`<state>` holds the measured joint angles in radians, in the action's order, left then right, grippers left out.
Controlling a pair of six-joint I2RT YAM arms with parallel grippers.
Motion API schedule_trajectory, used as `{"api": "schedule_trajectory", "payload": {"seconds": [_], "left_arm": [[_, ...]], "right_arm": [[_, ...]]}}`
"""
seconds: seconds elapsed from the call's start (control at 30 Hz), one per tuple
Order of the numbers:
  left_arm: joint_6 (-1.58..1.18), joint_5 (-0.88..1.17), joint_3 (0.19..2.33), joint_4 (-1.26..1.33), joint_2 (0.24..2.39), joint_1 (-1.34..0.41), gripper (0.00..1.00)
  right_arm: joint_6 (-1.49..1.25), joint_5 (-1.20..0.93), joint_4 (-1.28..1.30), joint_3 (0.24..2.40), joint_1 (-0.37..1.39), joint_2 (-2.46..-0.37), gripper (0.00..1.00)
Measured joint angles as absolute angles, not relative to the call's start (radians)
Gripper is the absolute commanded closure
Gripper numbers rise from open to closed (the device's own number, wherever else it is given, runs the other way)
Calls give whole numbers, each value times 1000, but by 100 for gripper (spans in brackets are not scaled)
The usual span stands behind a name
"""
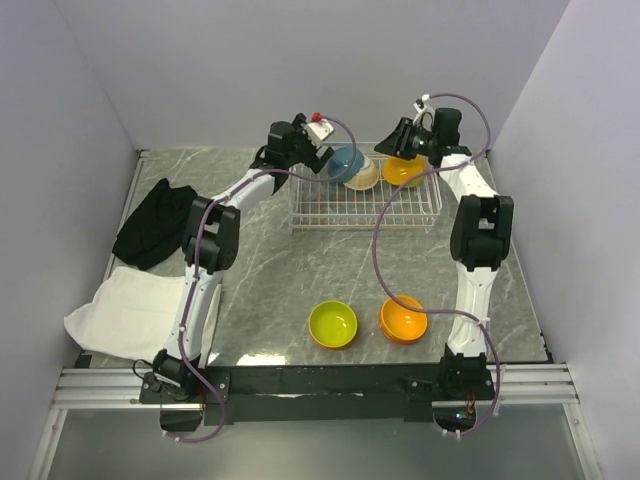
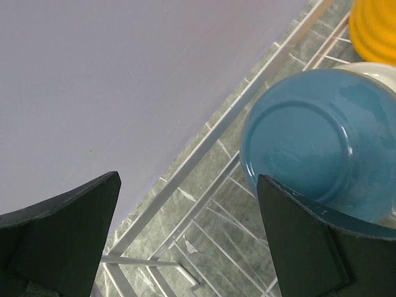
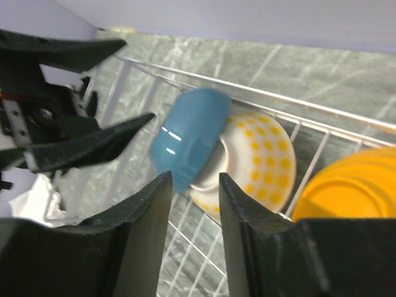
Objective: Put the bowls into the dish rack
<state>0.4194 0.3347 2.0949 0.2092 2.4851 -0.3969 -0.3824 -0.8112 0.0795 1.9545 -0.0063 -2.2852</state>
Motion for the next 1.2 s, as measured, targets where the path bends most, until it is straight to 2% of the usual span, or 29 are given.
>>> {"api": "schedule_trajectory", "payload": {"seconds": [0.17,0.3,0.47,0.7,0.87,1.03,1.2], "left_arm": [[393,279,2104,213,2485,-398,0],[356,229,2125,176,2484,-398,1],[260,159,2125,107,2458,-389,1],[116,126,1905,112,2228,-371,1],[57,118,1799,133,2092,-365,1],[2,95,1740,148,2031,-358,1],[-21,57,1706,146,2016,-339,1]], "right_arm": [[-263,-751,187,1966,2,-2267,71],[-102,-669,310,2044,37,-2261,73],[44,-592,343,2060,142,-2202,80],[139,-502,373,2214,295,-2209,85],[172,-415,368,2286,331,-2246,88],[213,-332,382,2285,342,-2307,100],[234,-292,414,2282,346,-2357,100]]}}
